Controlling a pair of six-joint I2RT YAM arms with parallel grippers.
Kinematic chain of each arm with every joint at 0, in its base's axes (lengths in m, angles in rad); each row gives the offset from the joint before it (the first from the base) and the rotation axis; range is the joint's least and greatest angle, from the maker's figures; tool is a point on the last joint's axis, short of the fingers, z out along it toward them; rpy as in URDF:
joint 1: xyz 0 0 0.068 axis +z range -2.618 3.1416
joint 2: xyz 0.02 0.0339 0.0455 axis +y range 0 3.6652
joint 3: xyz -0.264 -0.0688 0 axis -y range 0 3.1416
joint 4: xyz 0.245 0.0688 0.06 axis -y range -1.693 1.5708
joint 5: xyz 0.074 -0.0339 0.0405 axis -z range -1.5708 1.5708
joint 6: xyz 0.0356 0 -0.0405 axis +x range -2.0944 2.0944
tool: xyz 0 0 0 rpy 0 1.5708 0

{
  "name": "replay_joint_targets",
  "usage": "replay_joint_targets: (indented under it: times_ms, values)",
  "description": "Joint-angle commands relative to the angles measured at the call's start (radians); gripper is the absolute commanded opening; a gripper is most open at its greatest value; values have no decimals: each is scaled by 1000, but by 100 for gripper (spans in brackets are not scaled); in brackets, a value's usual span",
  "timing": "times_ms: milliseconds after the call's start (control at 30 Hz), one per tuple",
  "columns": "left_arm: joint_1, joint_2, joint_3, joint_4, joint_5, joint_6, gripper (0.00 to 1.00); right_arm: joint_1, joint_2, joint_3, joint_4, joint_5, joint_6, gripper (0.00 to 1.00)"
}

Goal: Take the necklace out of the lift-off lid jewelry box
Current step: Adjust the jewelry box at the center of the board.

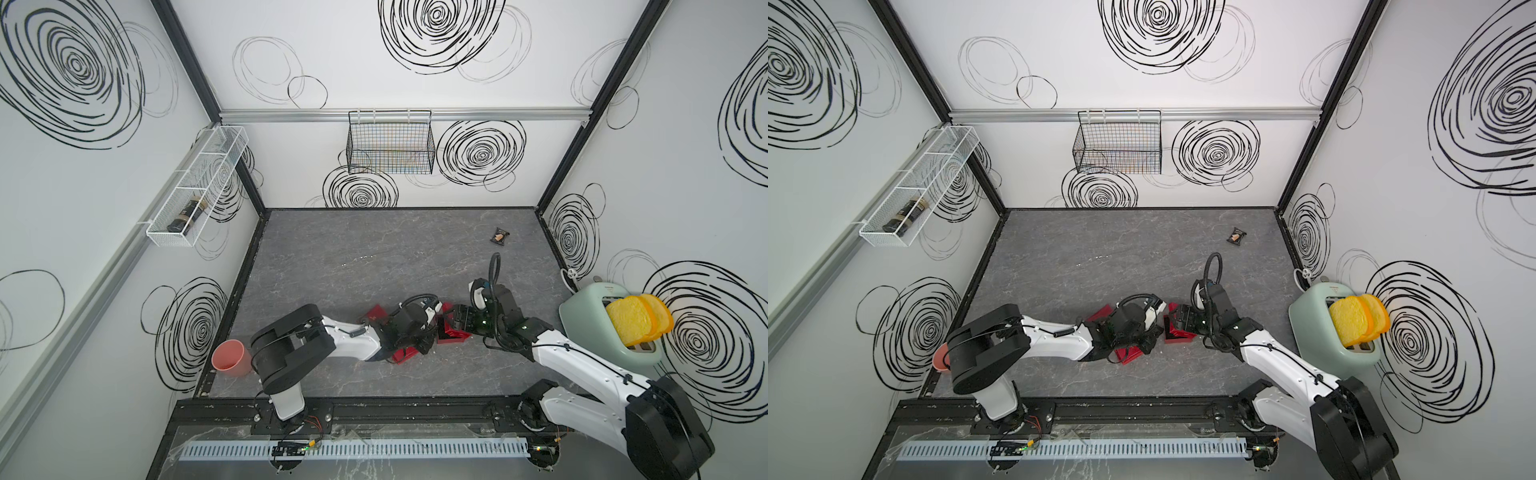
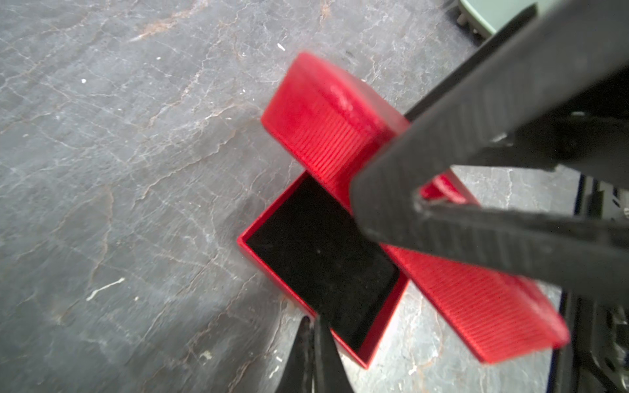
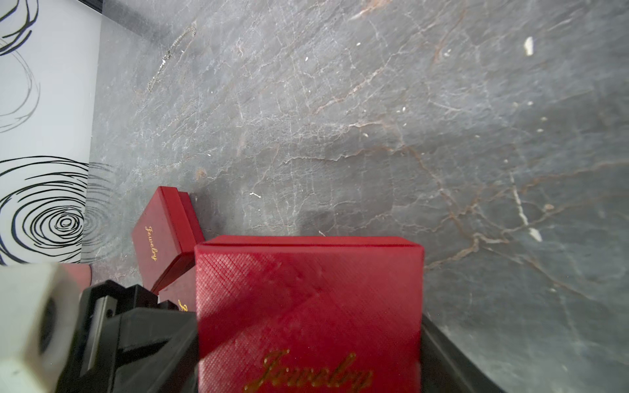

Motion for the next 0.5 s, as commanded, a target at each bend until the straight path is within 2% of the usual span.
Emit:
replay_joint_targets:
  times_ms: [0, 467]
  values:
    - [-3, -1, -1, 47, 7, -10, 8, -8, -20, -32, 28, -18, -17, 81]
    - [-2, 3, -6, 45, -2, -13, 8, -22, 35, -23, 32, -52, -3, 81]
